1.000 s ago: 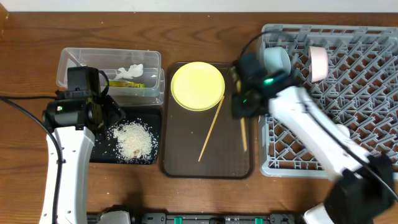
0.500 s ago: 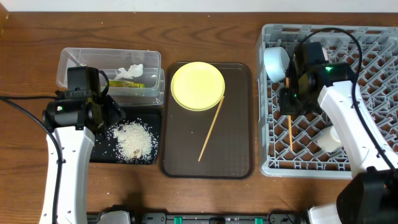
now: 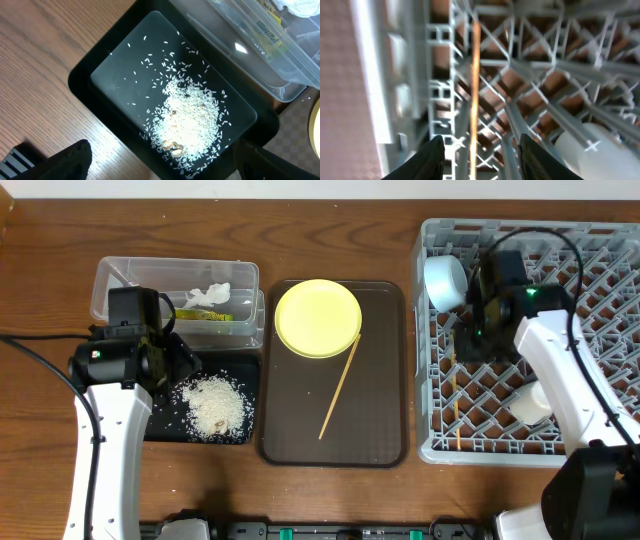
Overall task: Sort waste into correct bins and load items into the dishwasher rack
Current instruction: 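Reach the right gripper to the brown tray and grasp the second chopstick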
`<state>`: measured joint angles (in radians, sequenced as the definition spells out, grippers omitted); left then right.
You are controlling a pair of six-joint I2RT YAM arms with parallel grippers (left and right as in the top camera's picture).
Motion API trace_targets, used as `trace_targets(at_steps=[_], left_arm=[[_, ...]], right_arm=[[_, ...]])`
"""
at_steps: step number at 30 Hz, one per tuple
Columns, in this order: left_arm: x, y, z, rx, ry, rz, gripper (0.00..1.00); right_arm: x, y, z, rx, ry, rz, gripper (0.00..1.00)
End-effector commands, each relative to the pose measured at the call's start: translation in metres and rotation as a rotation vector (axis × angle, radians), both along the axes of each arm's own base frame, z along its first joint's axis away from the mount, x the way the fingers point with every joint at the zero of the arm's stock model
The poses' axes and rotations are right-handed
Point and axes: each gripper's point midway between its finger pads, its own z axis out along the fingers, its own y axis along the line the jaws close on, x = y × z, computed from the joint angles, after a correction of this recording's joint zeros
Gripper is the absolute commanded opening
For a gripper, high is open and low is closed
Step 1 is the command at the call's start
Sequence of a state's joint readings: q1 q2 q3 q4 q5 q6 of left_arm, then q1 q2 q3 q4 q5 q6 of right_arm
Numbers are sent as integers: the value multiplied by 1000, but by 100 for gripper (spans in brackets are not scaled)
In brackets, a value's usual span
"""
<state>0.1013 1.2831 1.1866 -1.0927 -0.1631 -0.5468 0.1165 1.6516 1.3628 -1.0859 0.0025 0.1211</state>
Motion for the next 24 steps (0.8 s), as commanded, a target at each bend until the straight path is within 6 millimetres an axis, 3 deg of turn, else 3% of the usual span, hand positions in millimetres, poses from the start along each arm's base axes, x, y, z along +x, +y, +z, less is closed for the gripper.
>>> trace_targets(at_steps=[1, 5, 9, 16, 24], left_arm=[[1, 1, 2, 1, -2, 8, 93], [1, 1, 2, 1, -3, 8, 93], [1, 1, 2, 1, -3, 8, 93], [1, 1, 2, 2, -3, 8, 93], [0, 1, 2, 1, 0, 8, 93]], right_arm=[[25, 34, 37, 128, -117, 61, 47], [34, 84, 54, 231, -186, 128, 51], [24, 136, 41, 247, -162, 173, 54], [-10, 199, -23, 150, -4, 164, 56], [-41, 230, -96, 33, 122, 132, 55]])
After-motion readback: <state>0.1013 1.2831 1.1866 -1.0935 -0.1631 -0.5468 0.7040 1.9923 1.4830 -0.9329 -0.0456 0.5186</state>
